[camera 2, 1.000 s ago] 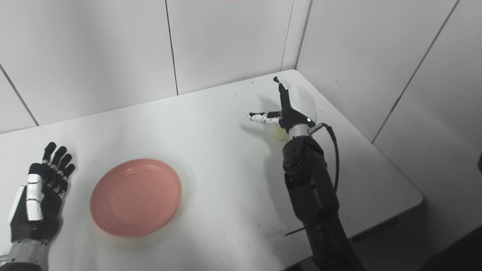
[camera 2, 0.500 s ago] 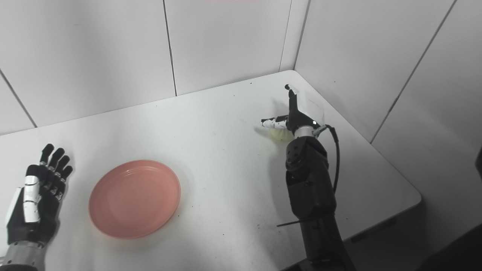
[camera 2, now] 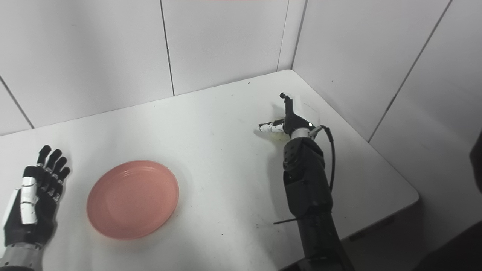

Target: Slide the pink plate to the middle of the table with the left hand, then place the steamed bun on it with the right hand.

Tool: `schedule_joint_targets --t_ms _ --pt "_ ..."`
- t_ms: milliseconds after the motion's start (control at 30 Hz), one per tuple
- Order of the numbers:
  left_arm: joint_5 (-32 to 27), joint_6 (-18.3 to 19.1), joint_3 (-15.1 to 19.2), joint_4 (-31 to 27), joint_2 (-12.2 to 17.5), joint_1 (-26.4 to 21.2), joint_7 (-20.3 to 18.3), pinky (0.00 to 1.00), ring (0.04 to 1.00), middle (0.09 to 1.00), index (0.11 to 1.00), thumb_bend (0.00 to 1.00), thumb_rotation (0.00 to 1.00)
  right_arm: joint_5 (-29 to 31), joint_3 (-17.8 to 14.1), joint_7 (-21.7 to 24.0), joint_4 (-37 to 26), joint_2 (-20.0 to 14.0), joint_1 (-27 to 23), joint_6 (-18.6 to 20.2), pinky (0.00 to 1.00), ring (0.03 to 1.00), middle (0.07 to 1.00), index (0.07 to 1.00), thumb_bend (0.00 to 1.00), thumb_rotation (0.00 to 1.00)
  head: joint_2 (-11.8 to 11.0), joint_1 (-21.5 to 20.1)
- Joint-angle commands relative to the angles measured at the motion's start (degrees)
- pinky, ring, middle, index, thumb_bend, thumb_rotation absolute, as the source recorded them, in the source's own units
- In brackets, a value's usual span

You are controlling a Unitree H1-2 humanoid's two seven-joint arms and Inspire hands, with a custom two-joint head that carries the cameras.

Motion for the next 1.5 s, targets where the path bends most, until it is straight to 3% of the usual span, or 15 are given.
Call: schedule_joint_targets --t_ms 0,167,300,400,433,500,600,933,1033,1200,1233,1267,1367,1400,1467 --pt "0.0 0.0 0.2 1.2 0.9 2.0 -0.8 1.0 1.0 1.0 1.0 0.58 1.0 -0.5 -0.2 0.0 -0.2 -1.5 -2.0 -0.5 0.66 0.793 0.818 0.841 0.77 0.29 0.1 0.1" --pt "-0.6 0.9 0.3 0.4 0.6 2.1 -0.8 1.0 1.0 1.0 1.0 0.57 1.0 -0.9 -1.7 2.9 1.1 -1.1 -2.6 -0.5 0.62 0.754 0.794 0.851 0.75 0.32 0.2 0.2" --pt "-0.3 1.1 0.3 0.1 0.6 2.2 -0.6 1.0 1.0 1.0 1.0 0.56 1.0 -1.6 -2.9 4.5 1.7 -0.6 -3.1 -0.5 0.5 0.615 0.682 0.849 0.74 0.27 0.4 0.1" --pt "-0.2 1.4 0.2 0.1 0.6 2.2 -0.6 1.0 1.0 1.0 1.0 0.57 1.0 -1.1 -3.0 4.2 1.8 -0.6 -2.9 -0.5 0.25 0.317 0.428 0.838 0.67 0.12 0.3 0.2" --pt "-0.2 1.5 0.3 0.0 0.6 2.2 -0.6 1.0 1.0 1.0 1.0 0.57 1.0 -0.7 -2.7 3.8 1.8 -0.7 -2.7 -0.5 0.21 0.271 0.387 0.831 0.66 0.07 0.3 0.2" --pt "-0.4 1.6 0.3 -0.1 0.6 2.2 -0.7 1.0 1.0 1.0 1.0 0.56 1.0 -1.0 -2.0 3.8 2.0 -1.2 -2.4 -0.5 0.15 0.215 0.439 0.815 0.58 0.01 0.3 0.2" --pt "0.0 1.4 0.1 0.0 0.8 2.1 -0.8 1.0 1.0 1.0 1.0 0.56 1.0 -1.5 -1.6 4.4 1.6 -1.5 -2.1 -0.5 0.16 0.219 0.464 0.807 0.56 0.0 0.5 0.4" --pt "-0.3 1.0 0.2 0.0 0.3 2.0 -0.7 1.0 1.0 1.0 1.0 0.57 1.0 -1.7 -0.7 4.3 0.7 -2.1 -1.6 -0.5 0.36 0.397 0.481 0.751 0.55 0.0 0.8 0.8" --pt "0.0 0.8 0.0 0.1 0.4 1.9 -0.7 1.0 1.0 1.0 1.0 0.58 1.0 -0.1 -0.1 1.4 0.8 -2.4 -1.4 -0.5 0.22 0.299 0.473 0.681 0.55 0.0 0.8 0.9" --pt "0.1 1.4 -0.1 -0.4 0.3 2.1 -0.4 1.0 1.0 1.0 1.0 0.58 1.0 4.5 0.5 -4.1 0.6 -2.7 -1.3 -0.7 0.24 0.338 0.476 0.604 0.56 0.0 0.9 1.3" --pt "0.2 1.5 -0.1 -0.7 0.2 2.2 -0.3 1.0 1.0 1.0 1.0 0.58 1.0 5.7 0.6 -5.2 0.6 -2.8 -1.3 -0.8 0.47 0.496 0.508 0.505 0.53 0.0 0.9 1.3" --pt "0.1 1.7 0.0 -0.7 0.2 2.2 -0.3 1.0 1.0 1.0 1.0 0.58 1.0 7.1 0.7 -6.8 0.6 -2.7 -1.4 -1.0 0.49 0.507 0.51 0.498 0.53 0.0 0.9 1.3" --pt "0.0 1.7 0.0 -0.6 0.2 2.2 -0.5 1.0 1.0 1.0 1.0 0.58 1.0 10.5 1.2 -11.4 0.1 -2.3 -1.3 -2.4 0.44 0.491 0.52 0.459 0.52 0.0 1.0 1.6" --pt "0.1 1.6 0.0 -0.7 0.2 2.2 -0.4 1.0 1.0 1.0 1.0 0.58 1.0 11.3 1.5 -12.7 0.0 -2.3 -1.3 -2.7 0.34 0.417 0.488 0.477 0.52 0.0 1.0 1.6" --pt "0.0 1.6 -0.1 -1.1 0.2 2.4 -0.5 1.0 1.0 1.0 1.0 0.57 1.0 12.4 2.4 -15.0 -0.4 -2.2 -1.5 -2.2 0.31 0.393 0.475 0.485 0.52 0.0 1.1 1.8"
